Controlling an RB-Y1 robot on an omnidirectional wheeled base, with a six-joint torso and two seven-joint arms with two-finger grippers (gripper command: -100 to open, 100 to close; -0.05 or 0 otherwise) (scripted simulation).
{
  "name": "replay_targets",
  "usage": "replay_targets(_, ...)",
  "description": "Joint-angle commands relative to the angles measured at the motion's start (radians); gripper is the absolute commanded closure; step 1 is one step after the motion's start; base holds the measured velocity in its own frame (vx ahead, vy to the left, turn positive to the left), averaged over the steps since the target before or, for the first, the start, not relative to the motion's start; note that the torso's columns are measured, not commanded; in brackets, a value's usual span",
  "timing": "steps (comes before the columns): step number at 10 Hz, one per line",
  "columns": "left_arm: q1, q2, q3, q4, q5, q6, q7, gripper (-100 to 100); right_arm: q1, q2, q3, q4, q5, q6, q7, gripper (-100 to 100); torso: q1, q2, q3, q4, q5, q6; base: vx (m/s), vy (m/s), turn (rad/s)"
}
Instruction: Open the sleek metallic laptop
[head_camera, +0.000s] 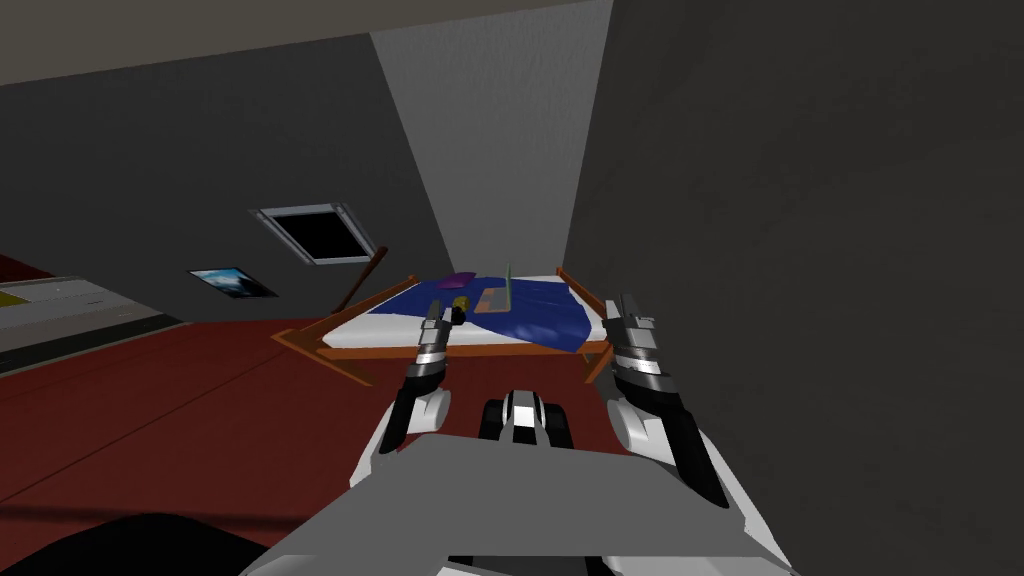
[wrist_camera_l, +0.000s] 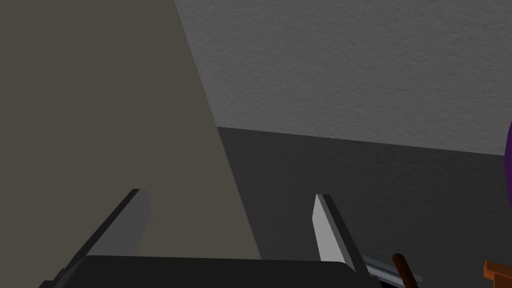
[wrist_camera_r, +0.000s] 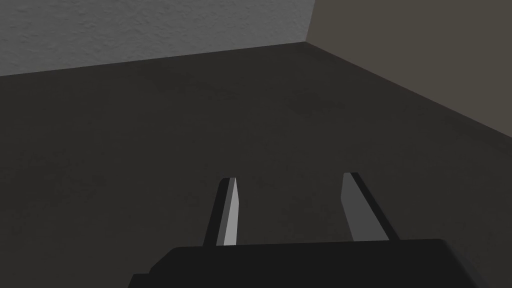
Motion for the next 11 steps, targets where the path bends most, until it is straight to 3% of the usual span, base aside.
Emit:
replay_targets(1, -0.026, 0.052, 0.018, 0.017, -0.02, 0.048, -0.011, -100, 0.0, 0.0, 0.0, 0.0, 0.0, 0.0, 0.0, 0, 0.0, 0.0, 0.0, 0.0, 0.0, 0.0, 0.02, -0.052, -0.072)
replay_targets(5, -0.073, 0.084, 0.052, 0.051, -0.058, 0.134, -0.032, -100, 0.0, 0.0, 0.0, 0.0, 0.0, 0.0, 0.0, 0, 0.001, 0.001, 0.0, 0.0, 0.0, 0.0, 0.029, -0.062, -0.082)
replay_targets(11, -0.145, 0.085, 0.103, 0.104, -0.117, 0.265, -0.065, -100, 0.0, 0.0, 0.0, 0.0, 0.0, 0.0, 0.0, 0, 0.001, 0.001, 0.0, 0.001, 0.0, 0.0, 0.035, -0.064, -0.077)
